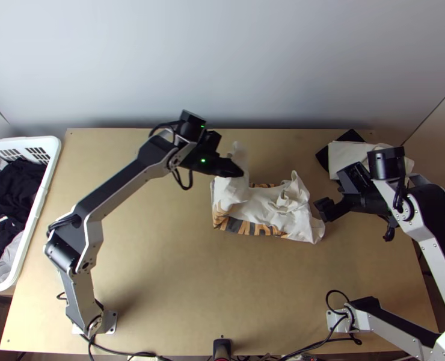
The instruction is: Fold the t-shirt
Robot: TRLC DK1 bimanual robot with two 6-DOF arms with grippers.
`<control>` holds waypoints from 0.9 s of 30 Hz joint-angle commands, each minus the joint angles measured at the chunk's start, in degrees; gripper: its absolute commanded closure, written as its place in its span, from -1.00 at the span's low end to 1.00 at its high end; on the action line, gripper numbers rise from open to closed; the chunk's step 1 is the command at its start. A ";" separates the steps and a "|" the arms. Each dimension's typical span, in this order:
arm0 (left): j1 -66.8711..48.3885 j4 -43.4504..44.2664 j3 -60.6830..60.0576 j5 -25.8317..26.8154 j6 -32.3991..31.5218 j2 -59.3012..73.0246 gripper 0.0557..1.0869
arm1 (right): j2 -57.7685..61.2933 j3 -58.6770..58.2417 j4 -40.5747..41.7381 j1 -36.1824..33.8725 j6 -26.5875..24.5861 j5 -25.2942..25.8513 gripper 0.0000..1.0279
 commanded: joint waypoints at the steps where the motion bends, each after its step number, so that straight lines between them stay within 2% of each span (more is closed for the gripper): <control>1: -4.12 5.91 2.95 -2.10 -1.41 3.77 0.93 | -1.90 -0.05 -1.16 -1.57 1.08 0.04 -0.93; 8: -8.69 9.07 4.79 -2.98 -2.64 7.37 0.93 | -1.90 -1.02 -1.16 -2.80 1.08 0.12 -0.93; 21: -13.00 7.22 15.78 -2.10 -4.31 17.21 0.93 | -2.51 -3.04 -0.81 -4.82 0.64 0.21 -0.93; 27: -14.40 6.17 16.22 -1.75 -4.05 19.85 0.93 | -2.51 -3.57 -0.46 -5.00 0.46 0.30 -0.93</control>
